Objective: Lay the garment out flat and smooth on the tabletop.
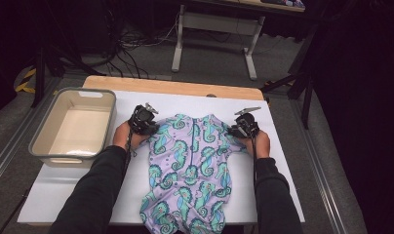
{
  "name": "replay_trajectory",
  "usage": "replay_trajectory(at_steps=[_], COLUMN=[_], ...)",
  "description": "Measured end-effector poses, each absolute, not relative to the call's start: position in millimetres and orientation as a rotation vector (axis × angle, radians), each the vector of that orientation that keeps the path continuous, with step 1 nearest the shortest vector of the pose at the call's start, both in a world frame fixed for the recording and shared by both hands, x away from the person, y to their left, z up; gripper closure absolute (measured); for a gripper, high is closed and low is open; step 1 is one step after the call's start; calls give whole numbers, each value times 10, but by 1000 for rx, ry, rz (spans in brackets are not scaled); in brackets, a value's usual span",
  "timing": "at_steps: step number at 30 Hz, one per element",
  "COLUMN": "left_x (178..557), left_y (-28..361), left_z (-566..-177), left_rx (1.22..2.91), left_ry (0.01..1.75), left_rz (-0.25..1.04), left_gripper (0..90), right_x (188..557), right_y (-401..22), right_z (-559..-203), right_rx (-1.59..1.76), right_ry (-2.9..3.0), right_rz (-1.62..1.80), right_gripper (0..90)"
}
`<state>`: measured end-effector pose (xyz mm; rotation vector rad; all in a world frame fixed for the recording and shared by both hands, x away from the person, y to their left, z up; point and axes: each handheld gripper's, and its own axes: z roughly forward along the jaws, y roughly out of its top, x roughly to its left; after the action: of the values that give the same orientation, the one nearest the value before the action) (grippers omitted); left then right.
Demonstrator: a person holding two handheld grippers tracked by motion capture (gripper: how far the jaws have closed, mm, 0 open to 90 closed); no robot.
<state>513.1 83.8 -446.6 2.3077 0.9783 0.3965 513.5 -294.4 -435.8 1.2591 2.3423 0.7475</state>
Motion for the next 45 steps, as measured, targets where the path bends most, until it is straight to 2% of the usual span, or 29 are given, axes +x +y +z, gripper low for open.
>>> replay_trajectory(at_steps=[1, 5, 9, 10, 15, 17, 18, 19, 20, 21, 25, 29, 34, 39, 40, 45], left_x=[5133, 5161, 5211, 5242, 5342, 5347, 5332, 5332, 5323, 5313, 5211, 5120, 5068, 4978, 4971, 4904], left_y=[815, 800, 779, 756, 762, 764, 741, 741, 723, 716, 725, 715, 749, 753, 765, 796], left_z=[-4454, -4395, -4315, -4252, -4158, -4153, -4151, -4151, -4154, -4157, -4193, -4338, -4459, -4500, -4513, -4528], left_rx=[2328, 2335, 2311, 2303, 2308, 2288, 2280, 2280, 2284, 2280, 2268, 2331, 2318, 2301, 2290, 2261], left_ry=[978, 970, 966, 959, 984, 1001, 1004, 1004, 997, 1004, 945, 929, 986, 1007, 1011, 1055], left_rz=[416, 479, 526, 583, 684, 676, 686, 686, 686, 686, 589, 584, 536, 552, 552, 567], left_gripper=[843, 854, 854, 870, 859, 854, 799, 760, 760, 698, 532, 492, 565, 790, 869, 897], right_x=[5132, 5129, 5129, 5132, 5187, 5201, 5216, 5216, 5218, 5217, 5125, 4931, 4746, 4492, 4455, 4392], right_y=[-2929, -2942, -2974, -2982, -3010, -3021, -3023, -3023, -3014, -3007, -3036, -3089, -3182, -3251, -3268, -3334], right_z=[-4350, -4291, -4219, -4170, -4095, -4091, -4086, -4086, -4092, -4100, -4061, -4042, -4178, -4308, -4329, -4395], right_rx=[1251, 1228, 1231, 1228, 1244, 1252, 1247, 1247, 1240, 1244, 1254, 1222, 1257, 1253, 1257, 1299], right_ry=[2345, 2286, 2225, 2175, 2049, 2042, 2026, 2026, 2026, 2029, 2041, 2077, 2145, 2161, 2156, 2164], right_rz=[734, 653, 662, 666, 639, 649, 643, 643, 621, 607, 686, 766, 832, 882, 880, 863], right_gripper=[882, 890, 891, 890, 880, 860, 687, 687, 617, 541, 494, 524, 522, 509, 508, 513])
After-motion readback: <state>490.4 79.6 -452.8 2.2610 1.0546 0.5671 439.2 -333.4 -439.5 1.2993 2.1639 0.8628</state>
